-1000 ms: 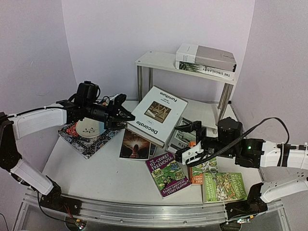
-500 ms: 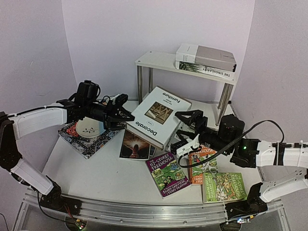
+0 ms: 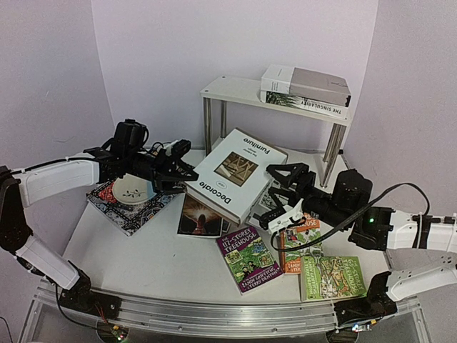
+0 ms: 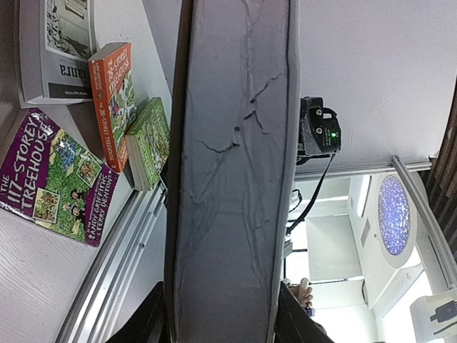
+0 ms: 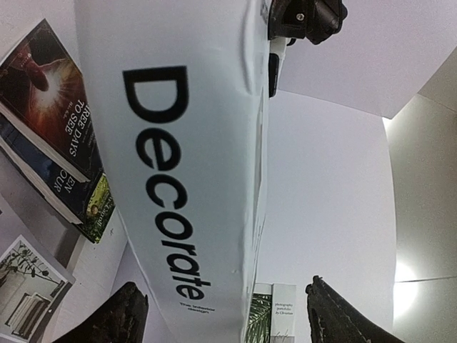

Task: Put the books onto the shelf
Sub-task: Pass from the left arm to the right

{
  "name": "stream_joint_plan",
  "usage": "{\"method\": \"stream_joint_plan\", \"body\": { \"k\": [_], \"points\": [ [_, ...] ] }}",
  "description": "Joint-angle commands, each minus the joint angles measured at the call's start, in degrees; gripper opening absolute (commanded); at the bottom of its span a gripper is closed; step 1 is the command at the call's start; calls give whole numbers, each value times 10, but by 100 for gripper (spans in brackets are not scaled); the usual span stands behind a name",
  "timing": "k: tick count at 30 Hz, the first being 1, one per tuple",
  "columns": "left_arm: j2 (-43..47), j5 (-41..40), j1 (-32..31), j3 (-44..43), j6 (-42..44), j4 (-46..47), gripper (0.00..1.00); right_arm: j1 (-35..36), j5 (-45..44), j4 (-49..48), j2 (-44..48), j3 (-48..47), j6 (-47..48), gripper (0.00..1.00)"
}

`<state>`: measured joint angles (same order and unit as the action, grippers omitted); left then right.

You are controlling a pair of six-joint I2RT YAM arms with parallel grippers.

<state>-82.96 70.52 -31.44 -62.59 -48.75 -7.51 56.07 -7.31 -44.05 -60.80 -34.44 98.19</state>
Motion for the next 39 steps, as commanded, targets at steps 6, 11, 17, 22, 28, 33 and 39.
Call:
{"method": "stream_joint_plan", "body": {
  "k": [6, 11, 17, 22, 28, 33, 39],
  "points": [
    [16, 32, 2, -26, 20, 28, 36, 3, -9, 3, -5, -3, 21, 81],
    [20, 37, 1, -20, 24, 28, 36, 3, 2, 1, -9, -7, 21, 72],
    [24, 49, 0, -16, 31, 28, 37, 3, 18, -32, -16, 2, 28, 64],
    [21, 50, 0, -13, 32, 28, 37, 3, 23, -37, -15, 1, 27, 49],
    [14, 43, 1, -16, 38, 28, 51, 3, 28, -37, -1, 2, 15, 23],
    [20, 9, 9, -38, 51, 27, 83, 3, 13, -22, 9, -4, -5, 14],
    [82, -75, 135, -37, 57, 14, 98, 3, -67, 52, 17, -50, -48, 13]
  ]
}}
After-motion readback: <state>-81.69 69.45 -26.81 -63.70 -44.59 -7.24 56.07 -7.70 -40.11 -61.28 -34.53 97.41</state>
